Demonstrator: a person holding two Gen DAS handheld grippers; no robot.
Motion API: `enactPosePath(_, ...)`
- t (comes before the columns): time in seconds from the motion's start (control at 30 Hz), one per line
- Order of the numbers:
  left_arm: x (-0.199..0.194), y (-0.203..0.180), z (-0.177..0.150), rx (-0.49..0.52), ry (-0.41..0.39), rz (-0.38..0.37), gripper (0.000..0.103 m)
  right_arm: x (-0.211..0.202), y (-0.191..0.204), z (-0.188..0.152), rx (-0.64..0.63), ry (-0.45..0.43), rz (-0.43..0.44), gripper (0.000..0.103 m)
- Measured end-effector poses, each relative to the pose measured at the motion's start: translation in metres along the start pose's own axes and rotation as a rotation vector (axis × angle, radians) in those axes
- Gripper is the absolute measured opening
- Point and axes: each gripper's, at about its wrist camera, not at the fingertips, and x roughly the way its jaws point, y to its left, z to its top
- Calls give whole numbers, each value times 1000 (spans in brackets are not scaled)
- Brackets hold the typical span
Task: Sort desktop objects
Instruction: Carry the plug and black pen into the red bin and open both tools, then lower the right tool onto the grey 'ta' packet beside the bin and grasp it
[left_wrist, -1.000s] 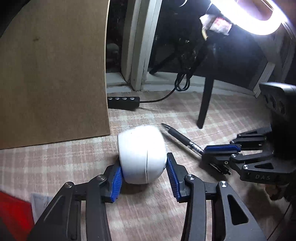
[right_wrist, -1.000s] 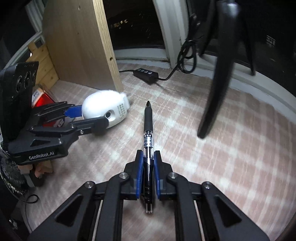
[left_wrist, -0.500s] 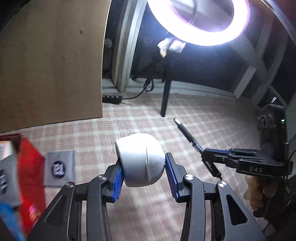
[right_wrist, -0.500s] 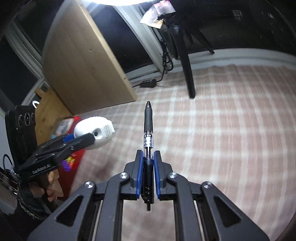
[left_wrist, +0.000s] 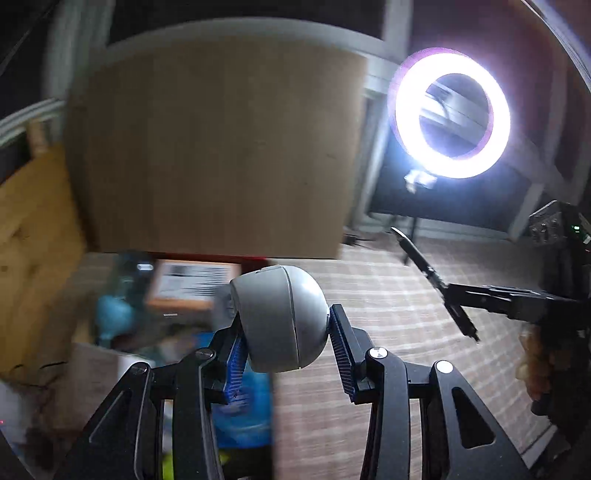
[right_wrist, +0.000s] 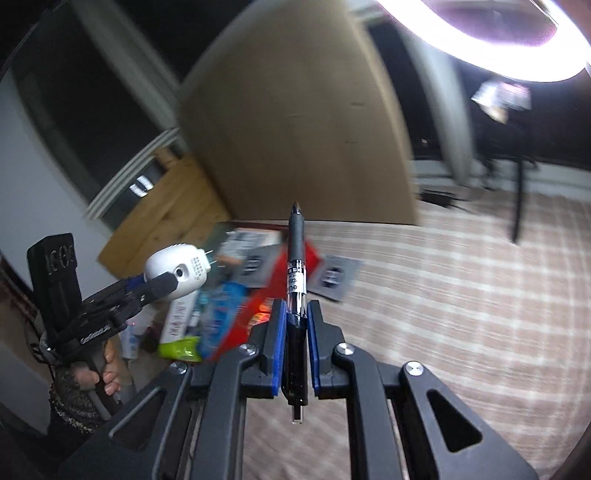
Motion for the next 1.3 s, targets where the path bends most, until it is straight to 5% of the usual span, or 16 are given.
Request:
enactPosePath(0.17,-27,39,2,-25,-53,86,39,28,43,2,-54,19,41,11)
enactPosePath(0.53,-12,77,11,-52,-60,185,40,75,102,26,-143,-14,90,12)
enactPosePath(0.6,1,87,13,-70,-13,222,41,98,108,33,-165,52,65,38)
enactPosePath(0.63,3,89,11,-78,-6,232,41,102,107,34,-161,61,50,50)
enactPosePath(0.9,-14,76,-4,-66,-9,190,41,91,52,30,-188,62,-92,50)
enactPosePath(1.07,-16,53,-14,-63,7,127,41,103,-3,28,-240,164,-167,50)
enactPosePath(1.3,-7,32,-13,-62,33,64,41,149,-29,23,-377,310,-177,51)
